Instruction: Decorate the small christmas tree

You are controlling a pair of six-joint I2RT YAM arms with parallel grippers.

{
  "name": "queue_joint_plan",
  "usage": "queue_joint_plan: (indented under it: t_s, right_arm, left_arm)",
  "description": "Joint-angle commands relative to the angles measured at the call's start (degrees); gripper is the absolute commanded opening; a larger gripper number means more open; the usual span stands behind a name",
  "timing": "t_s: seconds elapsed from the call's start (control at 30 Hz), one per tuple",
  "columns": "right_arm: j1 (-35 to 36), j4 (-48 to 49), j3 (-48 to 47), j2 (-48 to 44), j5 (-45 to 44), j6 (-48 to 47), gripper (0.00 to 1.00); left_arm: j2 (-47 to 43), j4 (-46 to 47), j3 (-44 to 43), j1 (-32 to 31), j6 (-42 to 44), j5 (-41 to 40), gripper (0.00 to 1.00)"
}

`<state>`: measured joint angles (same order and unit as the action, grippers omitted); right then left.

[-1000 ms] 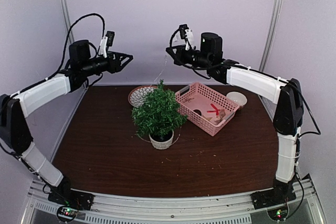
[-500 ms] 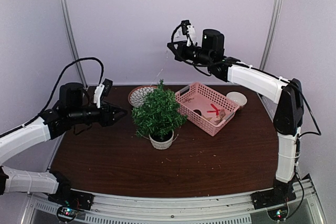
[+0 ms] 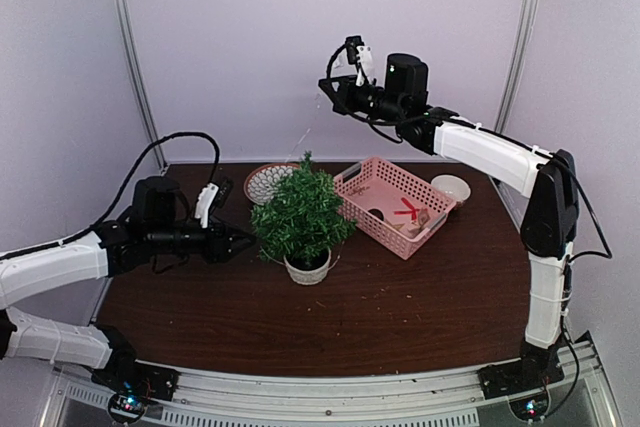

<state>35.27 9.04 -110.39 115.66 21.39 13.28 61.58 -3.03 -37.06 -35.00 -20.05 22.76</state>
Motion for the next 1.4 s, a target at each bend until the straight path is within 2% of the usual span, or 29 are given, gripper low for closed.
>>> queue_joint_plan:
  t_s: [0.0, 0.17, 0.4, 0.8, 0.9, 0.97, 1.2, 1.37]
  right_arm:
    - [-0.37, 0.54, -1.94, -1.01, 0.00, -0.01, 0.00]
    - [-0.38, 0.59, -1.94, -0.91, 0.21, 0.25, 0.00]
    - [-0.37, 0.47, -1.68, -1.21, 0.40, 0.08, 0.00]
    - [-0.36, 0.85, -0.88, -1.66, 0.84, 0.09, 0.00]
    - [-0.36, 0.98, -0.88, -1.68, 0.90, 0.14, 0.00]
    - [-0.36, 0.98, -0.88, -1.66, 1.00, 0.09, 0.00]
    - [-0.37, 0.75, -1.14, -1.64, 0.90, -0.03, 0.00]
    - [-0.42, 0.88, -0.89, -1.66, 0.98, -0.01, 0.00]
  left_arm:
    - [1.06, 6.84, 0.36, -0.83, -1.15, 0.90, 0.37]
    - [2.58, 9.98, 1.07, -1.03, -2.44, 2.42, 0.29]
    - [1.83, 9.47, 0.40, -1.03, -2.14, 1.36, 0.00]
    - [-2.14, 0.89, -3.12, -1.03, -0.07, -2.49, 0.00]
    - [-1.28, 0.08, -2.18, -1.03, 0.02, -3.14, 0.20]
    - [-0.51, 1.34, -1.48, -1.03, -0.27, -2.39, 0.26]
    - [3.23, 6.55, -1.77, -1.10, -1.76, 1.09, 0.34]
    - [5.29, 8.73, -1.77, -1.33, -2.25, 1.80, 0.34]
